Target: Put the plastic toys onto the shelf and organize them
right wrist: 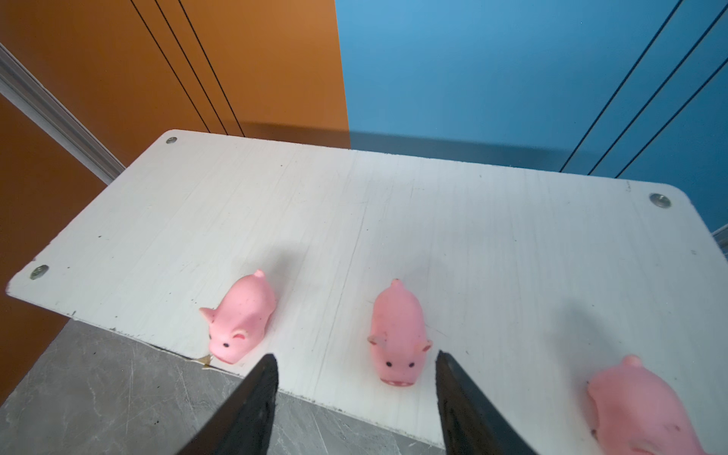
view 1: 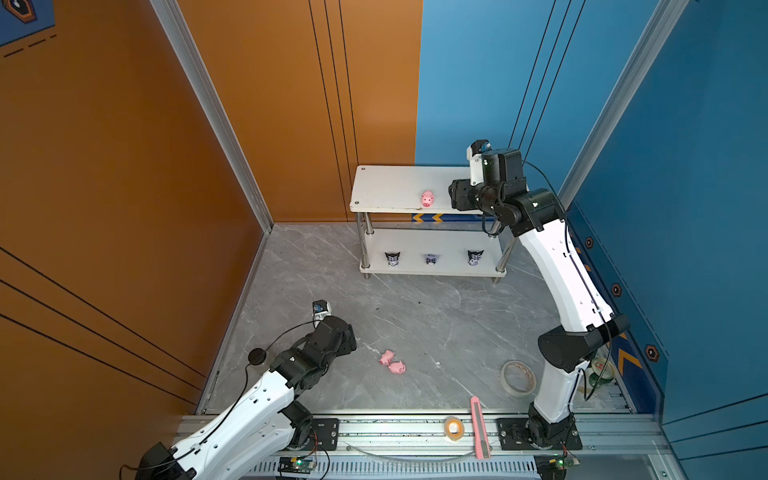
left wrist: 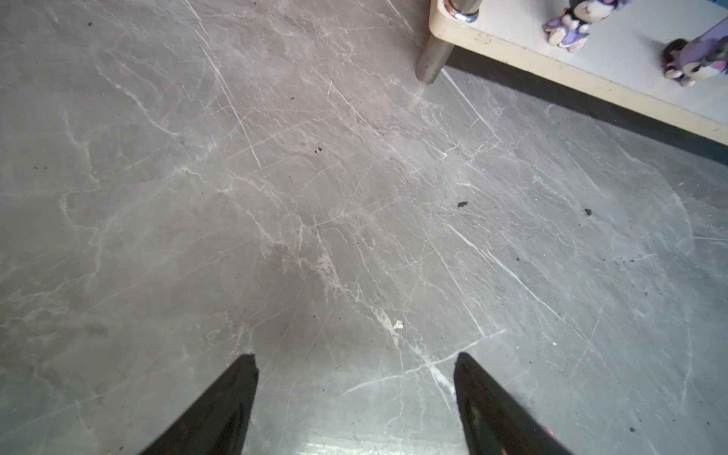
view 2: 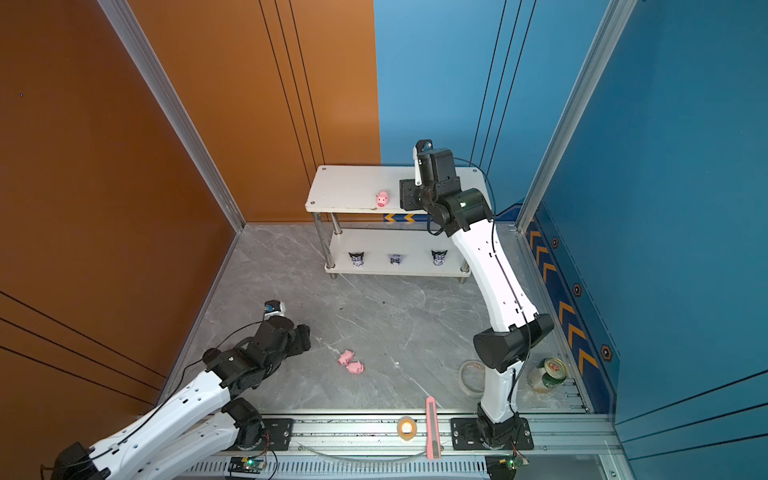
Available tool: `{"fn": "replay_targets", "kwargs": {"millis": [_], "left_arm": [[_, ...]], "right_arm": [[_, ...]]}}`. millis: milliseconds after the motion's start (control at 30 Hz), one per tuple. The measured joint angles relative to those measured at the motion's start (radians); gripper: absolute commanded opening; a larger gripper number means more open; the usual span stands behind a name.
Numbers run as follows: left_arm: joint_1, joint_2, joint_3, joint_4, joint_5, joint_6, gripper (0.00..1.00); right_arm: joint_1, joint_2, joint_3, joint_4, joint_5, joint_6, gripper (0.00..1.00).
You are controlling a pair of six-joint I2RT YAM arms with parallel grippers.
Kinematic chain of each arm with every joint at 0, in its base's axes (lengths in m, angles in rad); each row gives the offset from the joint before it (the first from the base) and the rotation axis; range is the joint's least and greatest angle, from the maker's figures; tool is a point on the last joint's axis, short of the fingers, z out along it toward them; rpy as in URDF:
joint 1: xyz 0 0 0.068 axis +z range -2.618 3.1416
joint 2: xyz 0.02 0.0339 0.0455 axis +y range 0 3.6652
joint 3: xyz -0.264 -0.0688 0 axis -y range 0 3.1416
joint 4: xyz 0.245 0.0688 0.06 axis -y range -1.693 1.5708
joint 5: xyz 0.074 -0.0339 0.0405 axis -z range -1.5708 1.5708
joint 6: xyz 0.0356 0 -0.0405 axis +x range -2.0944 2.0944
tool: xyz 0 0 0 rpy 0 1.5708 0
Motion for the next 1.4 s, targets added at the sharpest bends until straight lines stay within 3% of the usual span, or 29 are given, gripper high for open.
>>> {"fn": "replay_targets", "kwargs": {"millis": [500,1400], "left_arm": [[0.001,0.035,0.000,0.005,0.010,0.000,0.80],[0.008,0.045,0.000,0.026,0.010,0.000,0.80]], "right_arm": [[-0.027,0.050,-0.012,0.000,-0.004,0.000,0.64],[-0.035,0.070,-0.026,0.003,-0.004,0.011,0.31]]}}
